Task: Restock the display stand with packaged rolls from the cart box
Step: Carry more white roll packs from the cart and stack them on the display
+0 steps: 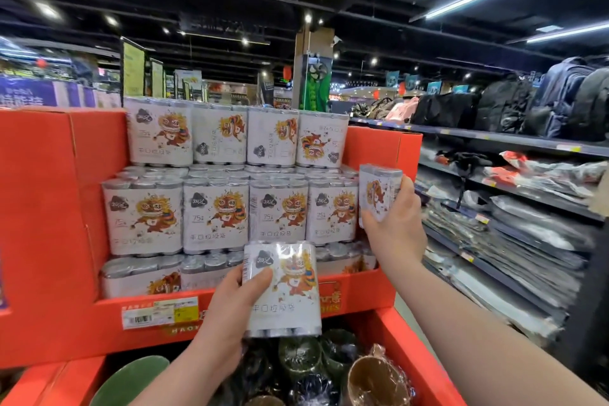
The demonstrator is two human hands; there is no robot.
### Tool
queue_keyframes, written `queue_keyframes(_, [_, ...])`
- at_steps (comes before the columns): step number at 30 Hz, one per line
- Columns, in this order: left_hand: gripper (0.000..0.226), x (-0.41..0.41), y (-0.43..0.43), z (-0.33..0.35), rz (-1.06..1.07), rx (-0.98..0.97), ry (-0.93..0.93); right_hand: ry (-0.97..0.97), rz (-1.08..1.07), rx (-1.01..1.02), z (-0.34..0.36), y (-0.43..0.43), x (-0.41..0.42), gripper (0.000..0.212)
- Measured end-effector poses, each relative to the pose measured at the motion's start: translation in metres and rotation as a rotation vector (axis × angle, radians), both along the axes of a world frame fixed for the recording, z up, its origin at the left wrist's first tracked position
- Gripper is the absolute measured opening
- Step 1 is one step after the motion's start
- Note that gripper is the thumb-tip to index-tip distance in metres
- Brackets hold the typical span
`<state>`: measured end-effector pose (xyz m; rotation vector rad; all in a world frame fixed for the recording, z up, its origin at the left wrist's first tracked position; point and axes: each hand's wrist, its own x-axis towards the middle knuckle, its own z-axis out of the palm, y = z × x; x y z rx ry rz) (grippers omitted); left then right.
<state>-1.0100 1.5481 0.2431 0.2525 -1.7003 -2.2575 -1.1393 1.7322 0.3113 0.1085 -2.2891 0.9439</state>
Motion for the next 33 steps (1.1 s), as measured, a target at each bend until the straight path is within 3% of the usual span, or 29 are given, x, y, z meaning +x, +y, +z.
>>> queue_keyframes(3, [0.023, 0.0, -0.003, 0.002, -0.002, 0.008, 0.0, -0.032, -0.021, 0.002, -0.001, -0.008, -0.002, 0.085])
queue_keyframes(11, [0.021, -0.004, -0.004, 0.002, -0.016, 0.008, -0.019, -0.075, 0.08, 0.249, -0.005, 0.001, 0.006, 0.092])
queue_keyframes(17, [0.021, -0.003, -0.004, 0.002, -0.017, 0.017, -0.022, 0.085, -0.084, 0.683, 0.014, 0.016, 0.012, 0.104])
queue_keyframes(28, [0.024, 0.001, -0.001, 0.003, -0.024, 0.021, -0.015, 0.091, -0.14, 1.169, 0.044, 0.014, -0.007, 0.093])
queue_keyframes(33, [0.025, 0.002, -0.003, 0.006, -0.004, 0.028, -0.005, 0.147, -0.089, 1.222, 0.052, 0.021, -0.01, 0.061])
